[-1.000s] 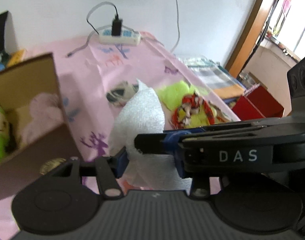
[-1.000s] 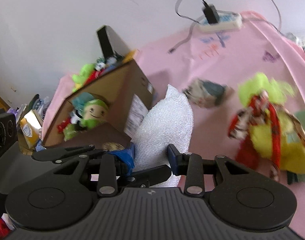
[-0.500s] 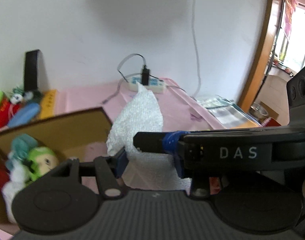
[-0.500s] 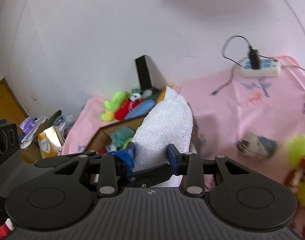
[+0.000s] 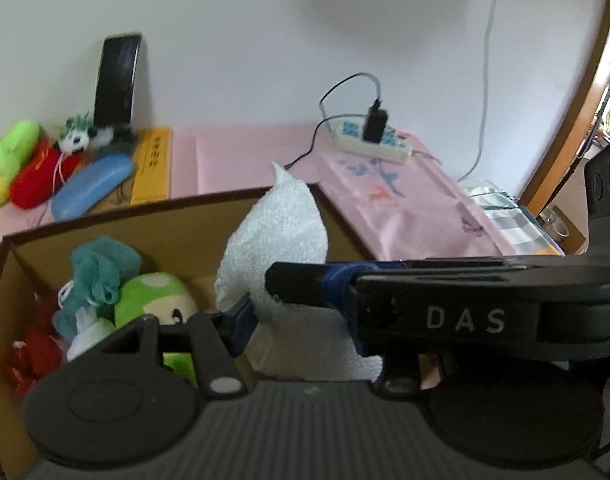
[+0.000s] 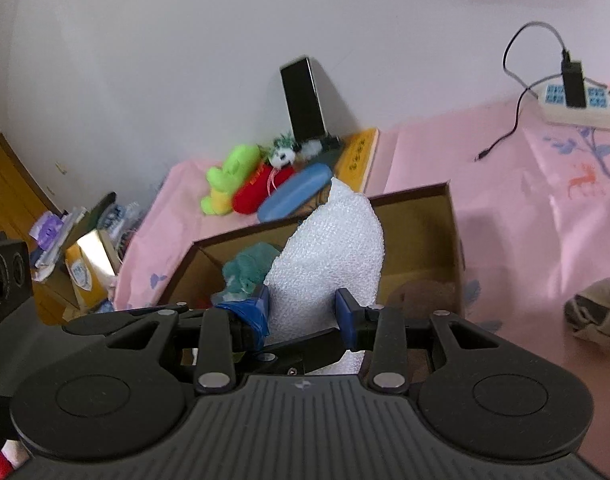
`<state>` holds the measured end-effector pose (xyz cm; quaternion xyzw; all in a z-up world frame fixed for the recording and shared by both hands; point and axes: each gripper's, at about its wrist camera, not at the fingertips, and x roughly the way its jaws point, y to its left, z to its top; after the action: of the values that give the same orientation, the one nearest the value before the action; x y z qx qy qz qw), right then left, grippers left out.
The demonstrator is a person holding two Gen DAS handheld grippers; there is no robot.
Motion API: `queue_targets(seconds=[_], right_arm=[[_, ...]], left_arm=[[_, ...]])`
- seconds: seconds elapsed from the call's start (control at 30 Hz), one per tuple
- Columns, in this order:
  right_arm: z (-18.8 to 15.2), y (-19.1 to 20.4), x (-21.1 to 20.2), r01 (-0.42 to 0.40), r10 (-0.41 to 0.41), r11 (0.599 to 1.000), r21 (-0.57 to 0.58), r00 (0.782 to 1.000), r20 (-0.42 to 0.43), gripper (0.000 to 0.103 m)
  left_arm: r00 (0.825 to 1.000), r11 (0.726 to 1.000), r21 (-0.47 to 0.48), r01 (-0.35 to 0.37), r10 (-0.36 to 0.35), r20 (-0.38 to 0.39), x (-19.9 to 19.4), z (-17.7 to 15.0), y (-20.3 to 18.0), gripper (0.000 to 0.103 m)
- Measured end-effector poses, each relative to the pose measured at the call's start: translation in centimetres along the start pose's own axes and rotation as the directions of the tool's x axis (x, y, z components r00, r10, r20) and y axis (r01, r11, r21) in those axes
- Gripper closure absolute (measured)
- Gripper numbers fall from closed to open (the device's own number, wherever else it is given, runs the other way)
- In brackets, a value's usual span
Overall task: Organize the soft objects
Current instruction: 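Carry the bubble wrap into the box and open the right gripper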
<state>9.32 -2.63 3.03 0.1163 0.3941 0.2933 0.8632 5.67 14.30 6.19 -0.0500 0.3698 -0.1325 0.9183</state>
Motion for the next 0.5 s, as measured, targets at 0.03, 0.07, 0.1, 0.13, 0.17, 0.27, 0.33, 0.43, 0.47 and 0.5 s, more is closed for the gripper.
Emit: queue_targets(seconds=[0.03,0.07,0.1,0.13,0.17,0.27,0.33,0.43,0.47,0.5], right_arm=[[0.2,-0.1,0.6,0.004,-0.004,1.000,0.001,1.000,-0.014,0.083],[0.4,-0.2,1.2,0.011,-0.011,1.000,0.007,0.999,-0.034,0.083],[0.6,-0.3,1.9,0.019,-0.018,1.000,0.012,0.998,-0.053,0.083],[0.7,-0.4,2.5,0.025,-0.024,1.000,0.012,0.997,-0.073,0.083],[0.8,-0.5,3.1,0.032,-0.030,0.999,0.014,0.995,-0.094,0.083],[0.7,-0.6,4.7,0.051,-0.049,0.999,0.010,0.987,-0.150,0.083],[0.4,-0.6,5.4,0.059,-0.058,0.998,0.002,0.983,-0.174,0.083],[0.3,-0.8,6.2,0.067,-0.065,0.998,0.007,0.978,-0.198,0.083],[0.2,-0.8,6.4,0.073,-0.071,0.997,0.007,0.977,-0.203,0.083],[0.1,-0.9,6.5,0.078,-0.075,0.997,0.009,0.975,-0.208,0.082]], left_arm=[[1.000,1.000,-0.009,0.000,-0.001,-0.016,0.6,0.2,0.5,0.064],[0.999,1.000,-0.021,0.001,-0.001,-0.033,1.1,0.3,0.9,0.064],[0.999,1.000,-0.031,0.000,-0.001,-0.049,1.6,0.4,1.4,0.064],[0.998,0.999,-0.039,-0.004,0.002,-0.067,2.1,0.5,1.8,0.064],[0.996,0.999,-0.049,-0.010,0.006,-0.087,2.6,0.5,2.1,0.064],[0.991,0.997,-0.067,-0.033,0.024,-0.133,4.2,0.3,2.9,0.064],[0.987,0.996,-0.081,-0.042,0.029,-0.156,4.8,0.1,3.3,0.064],[0.984,0.994,-0.093,-0.052,0.035,-0.174,5.3,-0.3,3.7,0.064],[0.983,0.994,-0.093,-0.054,0.037,-0.180,5.4,-0.4,3.8,0.063],[0.982,0.994,-0.093,-0.057,0.039,-0.184,5.6,-0.5,3.8,0.063]])
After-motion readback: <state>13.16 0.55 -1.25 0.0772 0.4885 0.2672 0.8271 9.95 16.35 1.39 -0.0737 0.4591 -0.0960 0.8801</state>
